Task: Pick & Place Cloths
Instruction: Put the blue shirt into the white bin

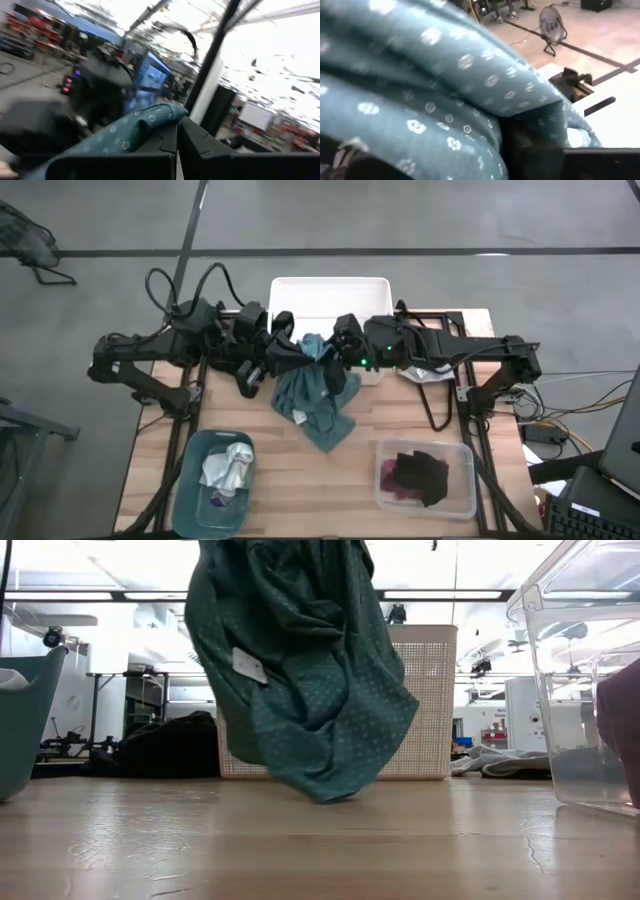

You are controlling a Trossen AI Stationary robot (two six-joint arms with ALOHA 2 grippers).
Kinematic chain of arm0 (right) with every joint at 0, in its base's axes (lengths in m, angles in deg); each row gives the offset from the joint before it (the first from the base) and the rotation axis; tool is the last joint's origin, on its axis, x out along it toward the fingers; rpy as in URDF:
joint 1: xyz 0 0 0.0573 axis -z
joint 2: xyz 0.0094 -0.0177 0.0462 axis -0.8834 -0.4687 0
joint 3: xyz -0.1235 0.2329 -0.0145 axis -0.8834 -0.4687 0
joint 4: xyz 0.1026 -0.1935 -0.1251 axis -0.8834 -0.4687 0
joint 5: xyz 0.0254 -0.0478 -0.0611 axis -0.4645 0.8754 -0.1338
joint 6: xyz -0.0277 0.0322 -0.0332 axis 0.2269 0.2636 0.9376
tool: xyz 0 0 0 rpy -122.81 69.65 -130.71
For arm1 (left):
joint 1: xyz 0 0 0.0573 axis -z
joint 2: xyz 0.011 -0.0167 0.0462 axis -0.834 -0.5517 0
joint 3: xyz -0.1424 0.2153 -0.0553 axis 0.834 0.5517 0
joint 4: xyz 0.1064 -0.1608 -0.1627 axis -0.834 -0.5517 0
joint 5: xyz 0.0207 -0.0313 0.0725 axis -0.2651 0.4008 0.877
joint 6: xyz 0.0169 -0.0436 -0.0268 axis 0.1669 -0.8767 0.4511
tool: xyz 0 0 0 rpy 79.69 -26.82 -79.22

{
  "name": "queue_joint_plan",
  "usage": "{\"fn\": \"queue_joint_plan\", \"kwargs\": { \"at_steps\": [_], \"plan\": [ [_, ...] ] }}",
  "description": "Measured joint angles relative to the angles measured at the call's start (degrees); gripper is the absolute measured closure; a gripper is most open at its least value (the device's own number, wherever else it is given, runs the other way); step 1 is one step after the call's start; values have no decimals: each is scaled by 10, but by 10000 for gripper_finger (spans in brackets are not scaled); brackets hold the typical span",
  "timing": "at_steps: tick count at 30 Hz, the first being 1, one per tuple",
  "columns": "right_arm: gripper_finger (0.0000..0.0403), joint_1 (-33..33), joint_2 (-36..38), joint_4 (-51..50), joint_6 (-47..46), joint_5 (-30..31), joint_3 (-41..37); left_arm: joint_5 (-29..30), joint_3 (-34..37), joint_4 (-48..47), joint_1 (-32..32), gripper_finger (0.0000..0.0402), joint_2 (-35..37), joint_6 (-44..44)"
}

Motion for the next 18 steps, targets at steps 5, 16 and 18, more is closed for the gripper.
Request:
{"fn": "queue_joint_plan", "kwargs": {
  "at_steps": [5, 16, 18],
  "plan": [
    [391, 17, 8, -7, 42, 0, 47, -27, 1, -29, 1, 383, 1, -10],
    [393, 85, 11, -63, 143, 3, 225, -29, 1, -138, 2, 354, 2, -16],
    [394, 104, 12, -62, 148, 1, 251, -28, 1, -167, 2, 354, 2, -15]
  ]
}}
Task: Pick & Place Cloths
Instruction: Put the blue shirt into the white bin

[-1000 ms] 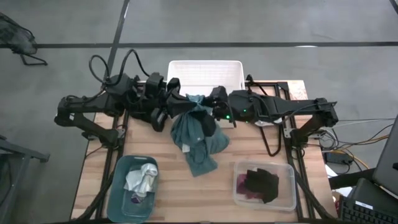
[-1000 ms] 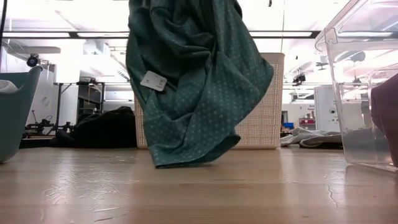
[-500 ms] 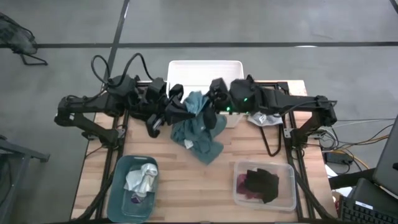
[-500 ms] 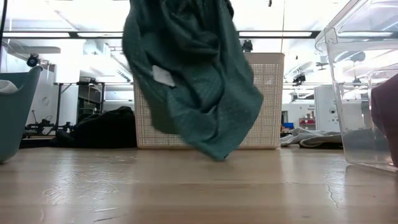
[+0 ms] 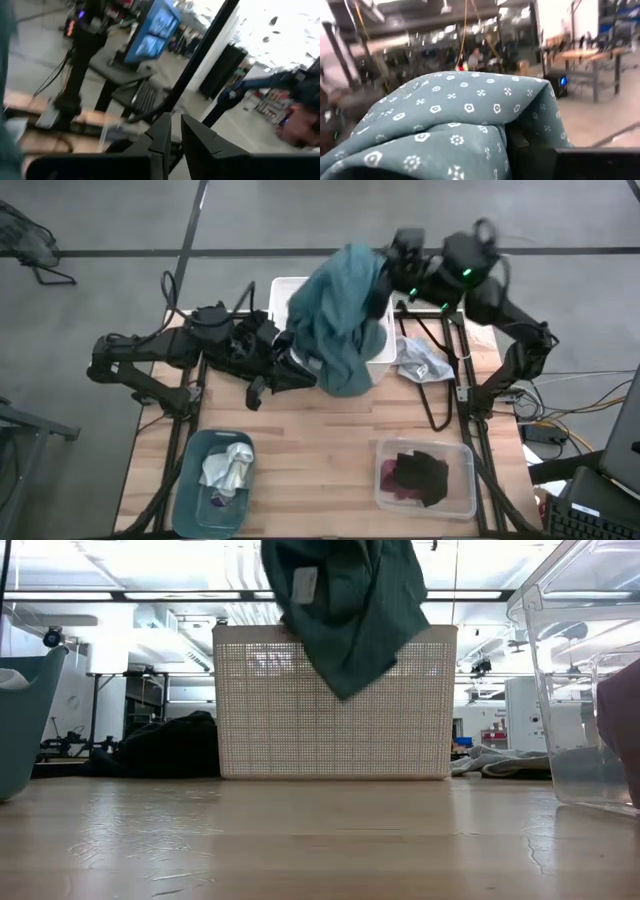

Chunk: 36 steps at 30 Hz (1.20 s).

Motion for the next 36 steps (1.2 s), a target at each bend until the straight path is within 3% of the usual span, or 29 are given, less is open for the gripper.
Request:
{"fn": "queue_joint_plan", "kwargs": {
  "at_steps": [5, 15, 22, 26, 29, 36],
  "plan": [
    [394, 49, 0, 5, -8, -39, 43, 30, 11, -60, 0, 355, -1, 2],
    [392, 115, -22, 155, -3, -68, 55, 44, 67, -30, 0, 355, -1, -31],
    [391, 152, -84, 232, 20, -82, 54, 52, 76, -24, 0, 356, -1, -44],
    [390, 174, -115, 256, -40, -120, 80, 52, 76, -23, 0, 355, -1, -46],
    [390, 178, -128, 200, -99, -141, 85, 52, 76, -24, 0, 353, 0, -52],
    [390, 173, -144, -103, -101, -156, 81, 52, 76, -23, 1, 357, 1, -63]
  ]
}}
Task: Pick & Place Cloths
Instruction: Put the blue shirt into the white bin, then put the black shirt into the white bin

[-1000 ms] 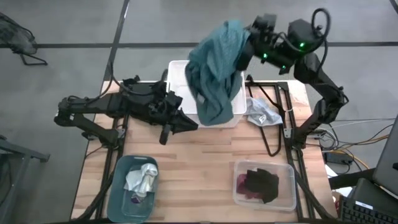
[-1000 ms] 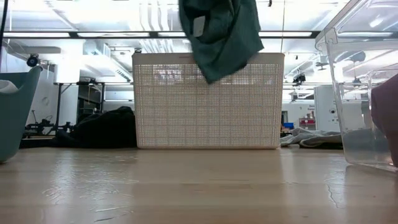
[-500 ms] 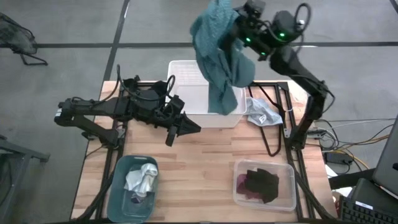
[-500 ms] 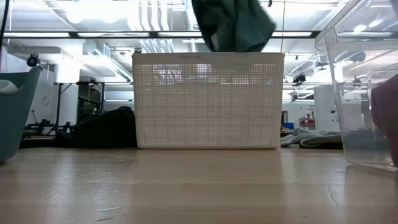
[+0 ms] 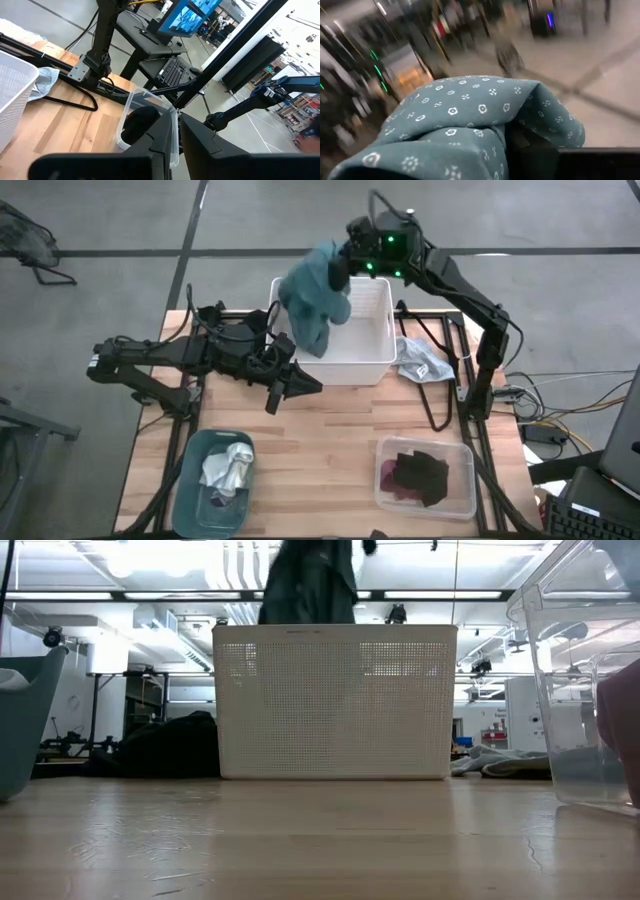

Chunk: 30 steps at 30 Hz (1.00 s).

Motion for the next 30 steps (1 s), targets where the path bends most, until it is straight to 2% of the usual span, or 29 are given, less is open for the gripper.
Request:
{"fn": "queue_joint_plan", "kwargs": {
  "at_steps": [5, 11, 14, 19, 24, 30],
  "plan": [
    [390, 1, -7, -173, 10, 0, -12, 0, 0, 2, 0, 357, 2, 3],
    [376, -2, -37, -304, 5, -6, -32, 0, 0, 3, -5, 358, 2, 12],
    [344, -4, -63, -367, 6, -5, -32, 0, 0, 6, -9, 358, 2, 16],
    [262, -10, -105, -455, -2, -9, -32, 0, 0, 8, -14, 357, 2, 15],
    [187, -14, -117, -465, 6, -11, -32, 0, 0, 9, -15, 357, 2, 7],
    [141, -19, -74, -408, 3, -15, -31, 0, 0, 9, -17, 357, 2, 7]
  ]
}}
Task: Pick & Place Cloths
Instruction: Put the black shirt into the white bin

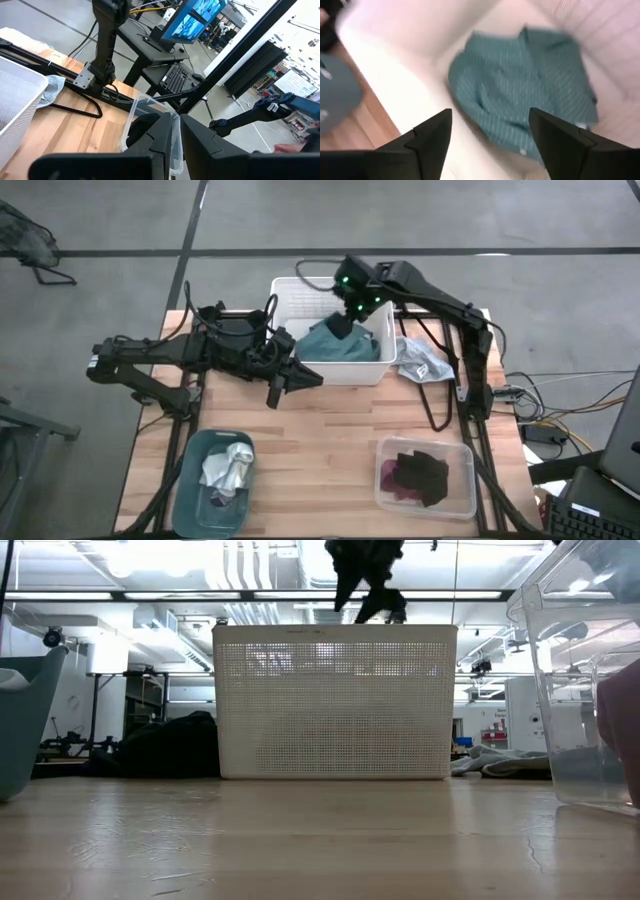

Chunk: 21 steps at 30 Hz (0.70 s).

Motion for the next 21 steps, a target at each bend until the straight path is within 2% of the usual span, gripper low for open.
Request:
{"fn": "queue_joint_plan", "kwargs": {
  "at_steps": [8, 14, 21],
  "plan": [
    [127, -3, 73, 105, -16, 5, 0, 0, 0, 1, -14, 357, 0, -6],
    [147, -15, 103, 156, -28, 14, 0, 0, 0, 1, -43, 358, 9, -45],
    [174, -35, 112, 164, -12, 14, 0, 5, 0, -25, -71, 357, 46, -51]
  ]
}}
